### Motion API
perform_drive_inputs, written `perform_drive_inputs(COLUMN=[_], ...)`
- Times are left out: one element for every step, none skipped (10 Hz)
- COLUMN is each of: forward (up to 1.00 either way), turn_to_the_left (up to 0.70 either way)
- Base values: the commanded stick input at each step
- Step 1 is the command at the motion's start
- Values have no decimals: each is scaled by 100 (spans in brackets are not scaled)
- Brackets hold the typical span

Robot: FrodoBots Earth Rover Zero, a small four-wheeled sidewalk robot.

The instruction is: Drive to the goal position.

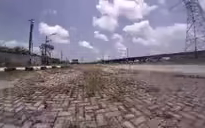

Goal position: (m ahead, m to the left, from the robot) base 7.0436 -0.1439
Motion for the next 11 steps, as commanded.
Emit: perform_drive_inputs(forward=[100, 100, 100, 100, 100, 100, 100, 100, 100, 100, 100], turn_to_the_left=[0, 0, 0, 0, 0, 0, 0, 0, 0, 0, 0])
